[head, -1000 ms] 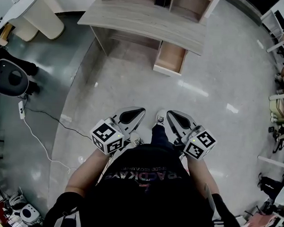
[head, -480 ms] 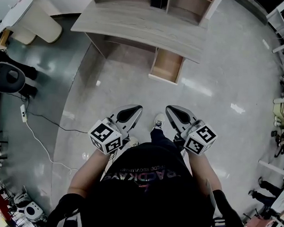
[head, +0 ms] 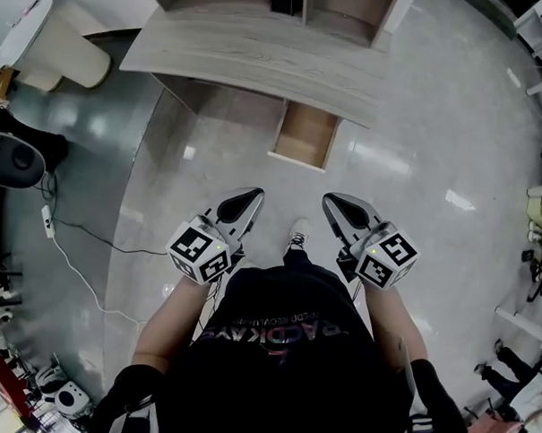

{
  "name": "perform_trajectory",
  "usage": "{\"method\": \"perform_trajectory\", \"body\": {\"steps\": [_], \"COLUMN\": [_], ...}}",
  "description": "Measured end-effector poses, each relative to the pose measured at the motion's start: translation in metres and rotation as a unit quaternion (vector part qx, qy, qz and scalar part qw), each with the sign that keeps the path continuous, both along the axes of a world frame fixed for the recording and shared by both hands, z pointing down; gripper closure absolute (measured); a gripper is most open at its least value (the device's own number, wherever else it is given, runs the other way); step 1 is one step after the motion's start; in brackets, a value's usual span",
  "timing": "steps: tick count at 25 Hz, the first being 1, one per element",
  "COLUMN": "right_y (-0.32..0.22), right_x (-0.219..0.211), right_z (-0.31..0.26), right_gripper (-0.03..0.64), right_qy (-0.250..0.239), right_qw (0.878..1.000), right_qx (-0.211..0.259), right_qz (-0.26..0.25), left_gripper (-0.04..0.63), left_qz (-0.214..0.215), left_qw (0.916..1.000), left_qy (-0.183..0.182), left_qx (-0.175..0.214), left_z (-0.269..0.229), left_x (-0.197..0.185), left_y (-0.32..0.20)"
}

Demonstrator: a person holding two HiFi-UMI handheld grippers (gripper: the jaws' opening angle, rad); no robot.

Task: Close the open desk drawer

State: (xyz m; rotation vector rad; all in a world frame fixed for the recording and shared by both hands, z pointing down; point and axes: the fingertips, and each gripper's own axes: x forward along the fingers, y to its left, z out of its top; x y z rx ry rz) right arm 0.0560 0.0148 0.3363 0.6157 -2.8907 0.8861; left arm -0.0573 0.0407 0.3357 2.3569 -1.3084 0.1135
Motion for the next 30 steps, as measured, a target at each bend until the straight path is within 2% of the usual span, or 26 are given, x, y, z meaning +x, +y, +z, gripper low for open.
{"method": "perform_trajectory", "body": {"steps": [8, 14, 17, 23, 27, 30], "right_y": [-0.022, -0.026, -0.034, -0.031, -0.027, -0.025], "right_x": [0.011, 0.018, 0.017, 0.011, 0.005, 0.001], "right_z": [0.005, 0.014, 0.020, 0.037, 0.054, 0.067], "right_gripper": [0.604, 0.604, 0.604, 0.603, 0.601, 0.564], "right_qy": [-0.009, -0.014, -0.003, 0.036, 0.047, 0.056], "right_qw": [1.000, 0.999, 0.998, 0.992, 0.988, 0.986], "right_qx": [-0.005, -0.013, -0.003, 0.002, -0.009, -0.017], "right_qz": [0.010, 0.043, 0.060, 0.119, 0.144, 0.154], "left_gripper": [0.591, 0.591, 0.591, 0.591, 0.591, 0.591], "left_qz": [0.001, 0.021, 0.034, 0.087, 0.096, 0.095], "left_qw": [0.9998, 0.9987, 0.9977, 0.9927, 0.9923, 0.9920], "left_qy": [-0.020, -0.047, -0.057, -0.083, -0.078, -0.083], "left_qx": [-0.005, 0.002, 0.011, 0.011, 0.002, 0.003], "left_z": [0.004, 0.011, 0.015, 0.037, 0.054, 0.065], "left_x": [0.006, 0.001, -0.006, -0.014, -0.027, -0.035], "left_y": [-0.021, -0.030, -0.041, -0.041, -0.042, -0.043]}}
